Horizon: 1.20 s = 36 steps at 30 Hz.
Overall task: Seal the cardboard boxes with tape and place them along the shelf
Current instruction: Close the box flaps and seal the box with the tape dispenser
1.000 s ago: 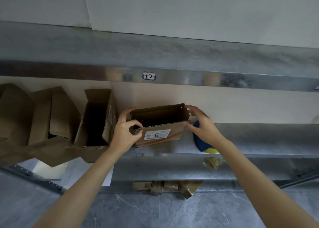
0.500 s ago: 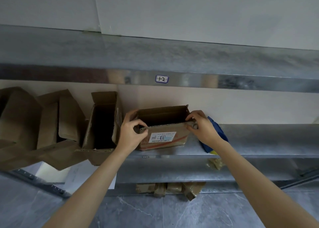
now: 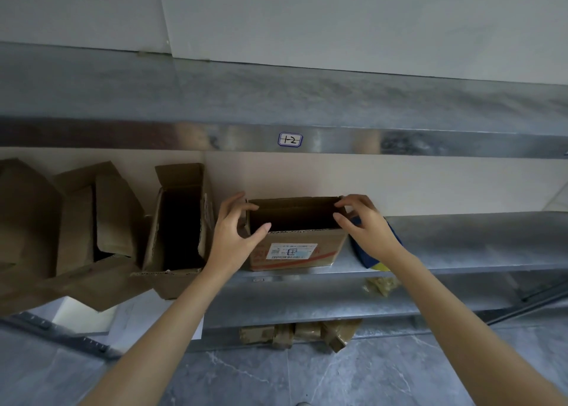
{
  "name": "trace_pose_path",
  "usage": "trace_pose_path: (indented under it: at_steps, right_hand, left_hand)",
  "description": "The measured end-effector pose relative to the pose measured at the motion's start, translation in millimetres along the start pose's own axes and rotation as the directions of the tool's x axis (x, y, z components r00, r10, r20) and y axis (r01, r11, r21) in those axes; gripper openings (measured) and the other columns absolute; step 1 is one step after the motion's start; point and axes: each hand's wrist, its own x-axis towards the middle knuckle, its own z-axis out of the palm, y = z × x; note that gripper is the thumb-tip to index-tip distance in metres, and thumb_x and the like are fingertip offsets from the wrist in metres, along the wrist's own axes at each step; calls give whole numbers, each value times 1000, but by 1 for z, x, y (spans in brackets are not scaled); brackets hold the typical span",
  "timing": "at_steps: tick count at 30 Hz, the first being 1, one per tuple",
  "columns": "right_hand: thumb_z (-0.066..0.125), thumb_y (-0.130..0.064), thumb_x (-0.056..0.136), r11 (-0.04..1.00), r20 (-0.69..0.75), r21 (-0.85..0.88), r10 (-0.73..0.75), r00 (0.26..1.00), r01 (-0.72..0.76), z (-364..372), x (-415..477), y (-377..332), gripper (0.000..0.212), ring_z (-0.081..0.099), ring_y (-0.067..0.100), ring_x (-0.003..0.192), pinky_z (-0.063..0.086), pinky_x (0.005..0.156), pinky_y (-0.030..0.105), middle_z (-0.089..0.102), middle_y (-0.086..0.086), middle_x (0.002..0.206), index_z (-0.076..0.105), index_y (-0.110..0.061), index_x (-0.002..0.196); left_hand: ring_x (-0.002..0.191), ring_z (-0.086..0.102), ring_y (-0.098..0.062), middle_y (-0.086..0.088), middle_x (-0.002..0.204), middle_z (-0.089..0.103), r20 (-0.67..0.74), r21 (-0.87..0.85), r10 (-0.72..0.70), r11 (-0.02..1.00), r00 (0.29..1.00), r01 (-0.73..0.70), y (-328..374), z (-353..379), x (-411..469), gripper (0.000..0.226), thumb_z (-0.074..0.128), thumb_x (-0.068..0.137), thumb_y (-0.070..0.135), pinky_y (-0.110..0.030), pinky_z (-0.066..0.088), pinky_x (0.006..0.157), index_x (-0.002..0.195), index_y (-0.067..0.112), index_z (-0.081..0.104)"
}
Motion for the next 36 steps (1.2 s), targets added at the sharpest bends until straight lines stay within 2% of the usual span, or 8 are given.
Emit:
trace_pose_path:
  at_steps: [4,7,9,12,17,24,28,36]
  right_hand:
    - [63,-32,93,995,38,-102,-14,999,17,1,9,-3,34,58,14,87,50,75,26,43,1,136,56,-19,125]
    - [66,-33,92,990,46,-142,4,999,3,2,13,-2,39,58,13,81,48,72,24,33,0,146,54,-21,127]
    - [67,-33,91,991,70,-136,21,997,-11,1,16,-2,42,58,17,97,46,78,25,31,1,149,52,-22,129]
    - [66,-27,92,996,92,-89,23,995,-15,0,19,0,40,53,22,115,42,84,22,38,5,145,52,-20,129]
    - [66,-22,92,1000,71,-28,2,998,0,0,21,2,29,56,20,109,47,83,23,49,6,130,56,-16,119]
    - [67,-22,92,999,52,-30,-31,998,32,2,22,8,24,58,18,103,49,78,19,50,3,125,53,-17,110]
    - [68,-21,91,996,82,-66,-51,995,56,5,19,15,33,53,11,96,39,65,6,48,3,131,53,-18,120]
    - [71,-27,88,999,50,-42,-2,999,4,14,23,18,43,52,14,98,37,67,3,35,4,137,49,-25,125]
  left_hand:
    - [121,40,1,10,132,42,-7,72,-56,996,998,57,0,5,9,40,79,82,31,-5,29,97,116,23,59]
    - [120,42,-2,7,133,44,43,61,-81,995,996,78,-4,8,6,47,79,82,29,-12,33,98,123,22,56]
    - [122,42,-1,8,136,45,62,47,-78,996,995,76,-6,8,2,52,79,82,30,-9,31,98,127,25,52]
    - [127,41,-2,10,140,45,73,15,-88,996,993,88,-7,7,-3,62,80,81,31,-15,33,103,133,30,46]
    - [130,42,0,14,140,46,54,-36,-121,992,991,123,-6,7,-10,76,82,79,32,-20,35,107,142,32,39]
    - [124,32,22,50,128,31,19,3,-140,990,990,140,-3,8,-16,84,84,76,35,-19,34,106,135,54,28]
    - [131,37,10,39,135,37,24,-4,-129,992,991,129,-4,7,-19,86,84,75,35,-27,39,111,140,46,29]
    - [131,43,2,23,136,47,57,2,-119,993,991,119,-4,10,-26,83,85,76,27,-28,42,106,142,33,34]
